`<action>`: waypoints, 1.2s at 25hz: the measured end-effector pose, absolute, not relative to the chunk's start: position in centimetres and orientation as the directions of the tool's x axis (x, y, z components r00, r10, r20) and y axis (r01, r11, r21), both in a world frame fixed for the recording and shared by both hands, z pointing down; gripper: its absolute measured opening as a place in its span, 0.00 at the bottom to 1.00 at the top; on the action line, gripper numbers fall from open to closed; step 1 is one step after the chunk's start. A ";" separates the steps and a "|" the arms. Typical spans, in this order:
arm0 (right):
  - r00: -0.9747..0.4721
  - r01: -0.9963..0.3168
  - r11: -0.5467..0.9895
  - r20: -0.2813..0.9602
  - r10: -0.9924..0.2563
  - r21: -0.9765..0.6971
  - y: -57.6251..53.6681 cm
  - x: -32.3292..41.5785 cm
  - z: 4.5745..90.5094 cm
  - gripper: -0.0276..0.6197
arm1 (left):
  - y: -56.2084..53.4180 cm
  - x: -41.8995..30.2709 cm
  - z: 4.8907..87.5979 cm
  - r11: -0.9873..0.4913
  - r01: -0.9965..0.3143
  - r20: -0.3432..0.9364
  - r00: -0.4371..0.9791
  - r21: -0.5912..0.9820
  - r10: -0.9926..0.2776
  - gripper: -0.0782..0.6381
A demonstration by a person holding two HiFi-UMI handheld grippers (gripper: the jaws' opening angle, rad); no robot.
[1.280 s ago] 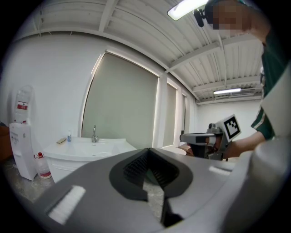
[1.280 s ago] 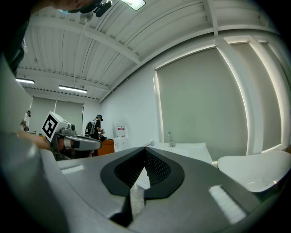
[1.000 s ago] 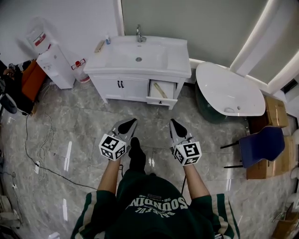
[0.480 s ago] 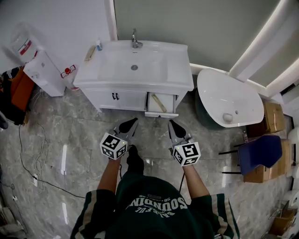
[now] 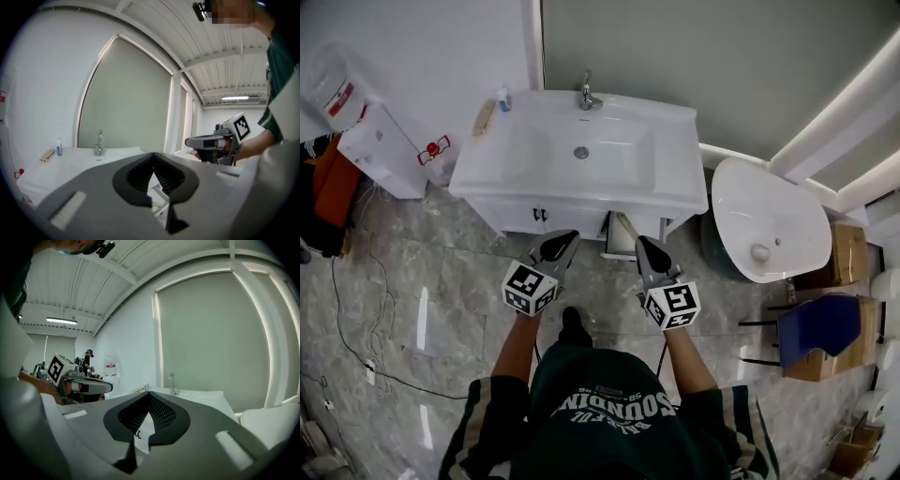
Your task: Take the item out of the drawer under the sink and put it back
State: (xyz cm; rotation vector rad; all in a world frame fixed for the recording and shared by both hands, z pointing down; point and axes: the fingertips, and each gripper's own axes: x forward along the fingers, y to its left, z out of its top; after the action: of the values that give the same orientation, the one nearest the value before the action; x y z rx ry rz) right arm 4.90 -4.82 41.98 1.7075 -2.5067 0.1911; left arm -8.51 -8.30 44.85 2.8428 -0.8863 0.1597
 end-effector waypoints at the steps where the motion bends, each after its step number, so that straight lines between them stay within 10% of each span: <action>1: -0.363 -0.932 0.360 0.153 -0.919 -0.050 -5.7 4.6 41.9 0.05 | -9.1 -8.7 44.9 -0.813 -0.569 0.151 0.820 0.121 -0.552 0.18; 30: -0.454 -0.891 0.448 0.163 -0.876 -0.074 -15.6 8.4 42.9 0.05 | -16.9 -3.7 46.7 -0.773 -0.611 0.193 0.790 0.174 -0.581 0.18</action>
State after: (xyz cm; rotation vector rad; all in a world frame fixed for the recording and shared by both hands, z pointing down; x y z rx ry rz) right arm 8.43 -15.56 42.85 1.5838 -2.5855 0.2269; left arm -3.65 -16.91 46.67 2.7539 -0.9301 0.1882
